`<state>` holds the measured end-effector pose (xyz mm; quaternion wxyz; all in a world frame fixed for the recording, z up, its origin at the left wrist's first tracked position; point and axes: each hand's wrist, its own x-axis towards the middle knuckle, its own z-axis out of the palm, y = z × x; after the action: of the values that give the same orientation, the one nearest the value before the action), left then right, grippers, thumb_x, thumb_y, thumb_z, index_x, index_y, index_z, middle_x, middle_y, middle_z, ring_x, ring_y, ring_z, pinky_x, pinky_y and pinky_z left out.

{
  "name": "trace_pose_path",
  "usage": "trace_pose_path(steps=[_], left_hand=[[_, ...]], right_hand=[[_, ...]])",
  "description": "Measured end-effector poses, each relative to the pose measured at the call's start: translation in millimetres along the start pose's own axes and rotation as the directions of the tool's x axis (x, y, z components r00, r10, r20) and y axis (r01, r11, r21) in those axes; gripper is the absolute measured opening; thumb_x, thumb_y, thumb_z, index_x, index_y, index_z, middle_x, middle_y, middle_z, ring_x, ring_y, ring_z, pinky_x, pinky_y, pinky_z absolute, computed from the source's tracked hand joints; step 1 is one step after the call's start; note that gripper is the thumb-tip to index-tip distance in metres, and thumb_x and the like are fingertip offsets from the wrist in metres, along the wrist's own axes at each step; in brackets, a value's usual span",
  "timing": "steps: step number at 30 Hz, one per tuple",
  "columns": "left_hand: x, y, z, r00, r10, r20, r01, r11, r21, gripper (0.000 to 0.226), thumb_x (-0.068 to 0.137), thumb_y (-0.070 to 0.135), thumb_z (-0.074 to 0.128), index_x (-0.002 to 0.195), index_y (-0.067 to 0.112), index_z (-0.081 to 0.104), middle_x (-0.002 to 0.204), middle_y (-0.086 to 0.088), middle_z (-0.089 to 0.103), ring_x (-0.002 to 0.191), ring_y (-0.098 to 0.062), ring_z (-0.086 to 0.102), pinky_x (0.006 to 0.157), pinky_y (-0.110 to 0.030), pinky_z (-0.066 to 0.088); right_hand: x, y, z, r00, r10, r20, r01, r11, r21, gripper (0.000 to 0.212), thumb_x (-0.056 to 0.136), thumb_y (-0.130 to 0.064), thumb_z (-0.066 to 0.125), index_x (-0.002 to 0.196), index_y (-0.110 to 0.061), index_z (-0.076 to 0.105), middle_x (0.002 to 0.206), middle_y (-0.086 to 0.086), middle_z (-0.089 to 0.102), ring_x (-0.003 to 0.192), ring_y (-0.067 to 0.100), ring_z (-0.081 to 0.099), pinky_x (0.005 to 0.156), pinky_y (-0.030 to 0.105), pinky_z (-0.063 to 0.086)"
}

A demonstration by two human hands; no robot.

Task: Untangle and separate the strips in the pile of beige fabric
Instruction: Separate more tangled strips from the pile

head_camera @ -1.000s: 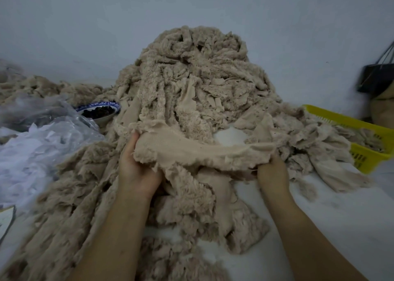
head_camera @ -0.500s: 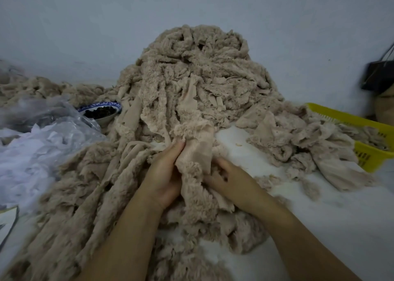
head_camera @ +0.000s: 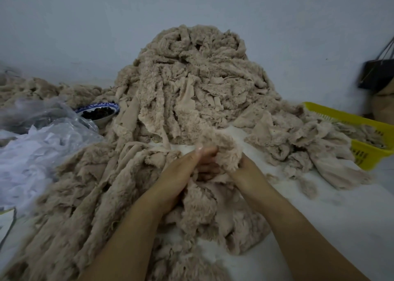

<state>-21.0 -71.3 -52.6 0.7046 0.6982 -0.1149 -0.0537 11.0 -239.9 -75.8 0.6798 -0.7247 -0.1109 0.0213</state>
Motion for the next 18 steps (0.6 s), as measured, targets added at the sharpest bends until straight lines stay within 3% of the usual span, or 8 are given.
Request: trace_pose_path(steps=[2, 4, 6, 7, 10, 13, 15, 18], left_hand=[[1.1, -0.7, -5.1, 0.999, 0.046, 0.010, -0.047, 0.984, 0.174, 0.049, 0.079, 0.066, 0.050, 0.118, 0.041, 0.066, 0.115, 0.018, 0.070, 0.107, -0.001, 0.065, 0.085, -0.013, 0.051], [1.9, -1.5, -10.9, 0.999, 0.031, 0.043, -0.046, 0.905, 0.422, 0.050, 0.076, 0.069, 0.054, 0.122, 0.050, 0.059, 0.121, 0.030, 0.059, 0.109, 0.016, 0.053, 0.084, -0.005, 0.042], [4.1, -5.8, -16.7, 0.993, -0.014, 0.121, -0.065, 0.775, 0.628, 0.060, 0.081, 0.065, 0.058, 0.137, 0.046, 0.047, 0.131, 0.034, 0.043, 0.117, 0.021, 0.039, 0.093, -0.004, 0.034], [6.4, -9.9, -19.8, 0.989, -0.033, 0.144, -0.078, 0.709, 0.701, 0.062, 0.086, 0.060, 0.060, 0.143, 0.042, 0.042, 0.139, 0.029, 0.038, 0.127, 0.014, 0.034, 0.102, -0.011, 0.031], [10.9, -16.0, -23.9, 0.991, -0.058, 0.123, -0.056, 0.651, 0.757, 0.061, 0.095, 0.039, 0.061, 0.150, 0.036, 0.034, 0.154, 0.016, 0.026, 0.140, -0.003, 0.024, 0.113, -0.024, 0.027], [11.0, -17.2, -24.7, 0.999, -0.020, 0.038, -0.014, 0.691, 0.723, 0.056, 0.098, 0.027, 0.058, 0.148, 0.035, 0.036, 0.148, 0.014, 0.034, 0.122, 0.003, 0.039, 0.090, -0.002, 0.030], [11.0, -16.3, -23.2, 1.000, -0.020, -0.015, 0.026, 0.771, 0.636, 0.052, 0.098, 0.026, 0.058, 0.147, 0.034, 0.041, 0.140, 0.014, 0.043, 0.109, 0.009, 0.047, 0.080, 0.000, 0.037], [10.7, -12.8, -21.1, 0.997, -0.060, -0.051, 0.077, 0.875, 0.478, 0.057, 0.088, 0.048, 0.066, 0.141, 0.038, 0.046, 0.132, 0.020, 0.053, 0.114, 0.006, 0.053, 0.087, -0.012, 0.046]], right_hand=[[7.3, -1.3, -12.7, 0.989, 0.126, -0.078, -0.113, 0.982, 0.150, 0.019, 0.099, -0.012, 0.056, 0.113, -0.016, 0.068, 0.094, 0.001, 0.077, 0.084, 0.020, 0.073, 0.074, 0.035, 0.060], [13.8, -7.2, -31.1, 0.977, 0.145, -0.159, -0.021, 0.800, 0.600, 0.026, 0.104, -0.016, 0.046, 0.100, -0.008, 0.071, 0.080, 0.005, 0.074, 0.065, 0.015, 0.069, 0.067, 0.030, 0.057], [15.6, -10.0, -44.3, 0.976, 0.116, -0.182, 0.103, 0.493, 0.864, 0.041, 0.103, -0.040, 0.047, 0.114, -0.008, 0.070, 0.099, 0.000, 0.073, 0.077, 0.009, 0.072, 0.079, 0.023, 0.053], [15.2, -9.1, -46.1, 0.970, 0.143, -0.195, 0.093, 0.525, 0.846, 0.049, 0.100, -0.048, 0.049, 0.127, -0.009, 0.062, 0.113, 0.001, 0.069, 0.089, 0.009, 0.072, 0.085, 0.024, 0.052], [10.8, 3.6, -29.3, 0.959, 0.157, -0.234, -0.103, 0.968, 0.229, 0.027, 0.097, -0.043, 0.058, 0.109, -0.019, 0.063, 0.105, 0.001, 0.069, 0.086, 0.010, 0.070, 0.075, 0.024, 0.055], [6.1, 9.0, -11.2, 0.988, 0.157, -0.009, -0.127, 0.763, -0.634, 0.045, 0.091, -0.065, 0.050, 0.097, -0.023, 0.063, 0.095, -0.008, 0.064, 0.084, 0.012, 0.061, 0.063, 0.024, 0.042], [5.2, 12.1, -3.6, 0.973, 0.193, 0.128, -0.019, 0.617, -0.787, 0.052, 0.088, -0.072, 0.046, 0.109, -0.028, 0.063, 0.105, -0.011, 0.059, 0.099, 0.014, 0.059, 0.070, 0.027, 0.041], [3.6, 7.6, -1.4, 0.990, 0.098, 0.097, -0.027, 0.828, -0.559, 0.033, 0.096, -0.059, 0.047, 0.109, -0.034, 0.063, 0.108, -0.015, 0.064, 0.103, 0.012, 0.061, 0.081, 0.026, 0.047]])
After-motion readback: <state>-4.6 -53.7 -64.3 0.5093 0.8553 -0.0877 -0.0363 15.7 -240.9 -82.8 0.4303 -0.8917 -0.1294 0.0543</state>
